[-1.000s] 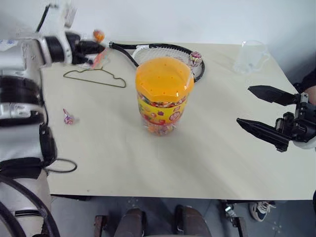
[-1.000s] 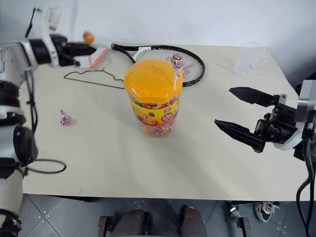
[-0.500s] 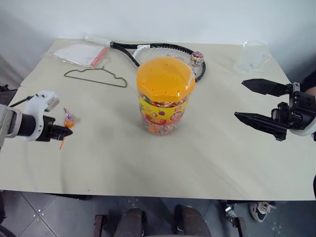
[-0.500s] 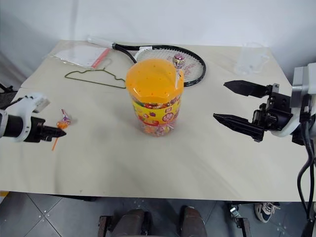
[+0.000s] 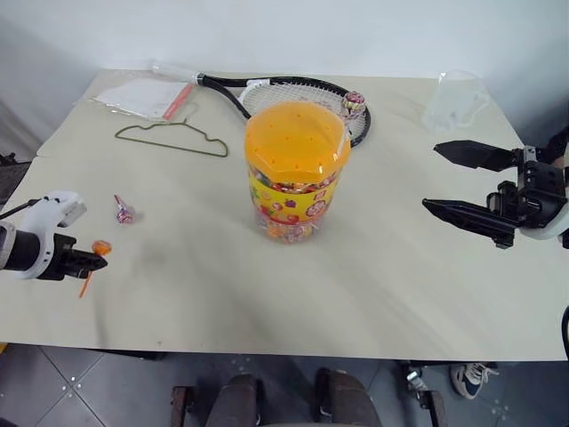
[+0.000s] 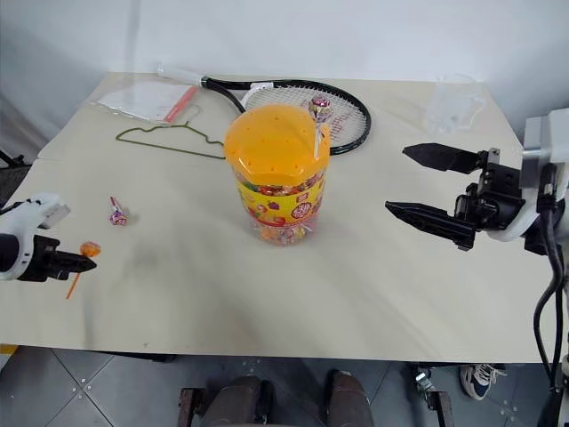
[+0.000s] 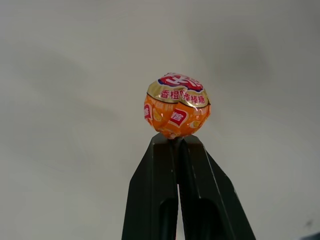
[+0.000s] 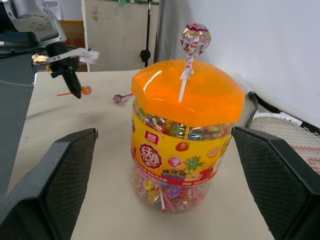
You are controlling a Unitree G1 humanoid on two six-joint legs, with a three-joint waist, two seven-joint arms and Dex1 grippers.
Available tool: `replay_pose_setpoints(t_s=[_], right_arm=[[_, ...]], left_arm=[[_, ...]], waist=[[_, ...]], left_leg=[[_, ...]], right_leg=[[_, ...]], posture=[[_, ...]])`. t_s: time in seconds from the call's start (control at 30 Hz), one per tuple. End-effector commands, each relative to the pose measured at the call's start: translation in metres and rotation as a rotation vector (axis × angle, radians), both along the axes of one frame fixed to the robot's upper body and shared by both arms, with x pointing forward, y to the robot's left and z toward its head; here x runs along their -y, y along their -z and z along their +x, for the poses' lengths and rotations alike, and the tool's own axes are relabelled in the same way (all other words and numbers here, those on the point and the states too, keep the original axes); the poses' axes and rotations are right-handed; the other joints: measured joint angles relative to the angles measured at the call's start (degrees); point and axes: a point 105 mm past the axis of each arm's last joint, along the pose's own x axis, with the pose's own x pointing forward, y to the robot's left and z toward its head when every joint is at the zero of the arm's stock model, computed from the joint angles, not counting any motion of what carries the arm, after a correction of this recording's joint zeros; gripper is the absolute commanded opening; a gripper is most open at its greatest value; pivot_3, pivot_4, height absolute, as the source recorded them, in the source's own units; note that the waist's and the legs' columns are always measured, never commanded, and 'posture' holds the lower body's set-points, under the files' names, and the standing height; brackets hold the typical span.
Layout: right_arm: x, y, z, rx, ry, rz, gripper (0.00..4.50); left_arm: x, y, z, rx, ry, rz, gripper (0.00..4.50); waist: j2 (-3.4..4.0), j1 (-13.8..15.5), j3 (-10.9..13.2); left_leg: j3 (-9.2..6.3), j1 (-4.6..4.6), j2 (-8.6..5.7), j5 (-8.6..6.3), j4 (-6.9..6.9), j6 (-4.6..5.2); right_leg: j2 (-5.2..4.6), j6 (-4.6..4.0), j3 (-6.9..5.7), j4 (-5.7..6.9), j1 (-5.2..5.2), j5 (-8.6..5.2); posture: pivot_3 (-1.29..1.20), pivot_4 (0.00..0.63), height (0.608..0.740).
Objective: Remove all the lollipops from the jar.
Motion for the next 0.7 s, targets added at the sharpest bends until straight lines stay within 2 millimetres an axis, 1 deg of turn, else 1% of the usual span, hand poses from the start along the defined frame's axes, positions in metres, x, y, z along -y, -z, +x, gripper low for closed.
replay_pose_setpoints(t_s=[0.03, 0.1, 0.27, 0.43, 0.6, 0.7], right_arm=[[0.0, -0.009, -0.004, 0.055, -0.009, -0.003, 4.5], [0.0, -0.01, -0.005, 0.059, -0.007, -0.004, 4.5], [0.003, -0.009, -0.005, 0.059, 0.004, -0.009, 4.5], [0.005, -0.008, -0.005, 0.061, 0.011, -0.011, 4.5], [0.006, -0.009, -0.006, 0.066, 0.015, -0.013, 4.5], [0.008, -0.012, -0.005, 0.079, 0.028, -0.016, 4.5]], left_arm=[[0.002, -0.008, 0.003, 0.015, 0.005, -0.001, 0.74], [0.005, -0.01, 0.002, 0.015, 0.022, -0.002, 1.31], [0.008, -0.015, 0.003, 0.017, 0.042, 0.002, 2.91], [0.016, -0.024, 0.006, 0.041, 0.084, 0.007, 4.47], [0.028, -0.04, 0.009, 0.095, 0.148, 0.023, 4.47], [0.042, -0.059, 0.013, 0.173, 0.219, 0.007, 4.47]], waist=[[0.0, -0.1, 0.0], [0.0, -0.2, 0.0], [0.01, -0.2, 0.0], [0.0, 0.0, 0.0], [0.0, 0.0, 0.0], [-0.01, -0.1, 0.0]], left_leg=[[0.0, 0.0, 0.01, 0.0, 0.0, 0.0], [0.07, 0.0, 0.03, 0.0, -0.01, 0.0], [0.12, 0.0, 0.06, 0.0, 0.0, 0.0], [0.11, 0.0, 0.06, 0.0, 0.01, 0.0], [0.11, 0.0, 0.05, 0.0, 0.01, 0.0], [0.12, -0.01, 0.05, 0.0, 0.01, 0.0]], right_leg=[[0.02, 0.0, 0.0, 0.0, -0.01, 0.0], [0.03, 0.0, 0.01, 0.0, -0.03, 0.0], [0.04, 0.0, 0.02, 0.0, -0.05, 0.0], [0.04, 0.0, 0.03, 0.0, -0.05, 0.0], [0.03, 0.0, 0.03, 0.0, -0.05, 0.0], [0.05, 0.0, 0.03, 0.0, -0.05, 0.0]], posture=[[0.0, 0.15, 0.74], [0.0, 0.15, 0.74], [0.0, 0.15, 0.74], [0.0, 0.15, 0.74], [0.0, 0.15, 0.74], [0.0, 0.15, 0.74]])
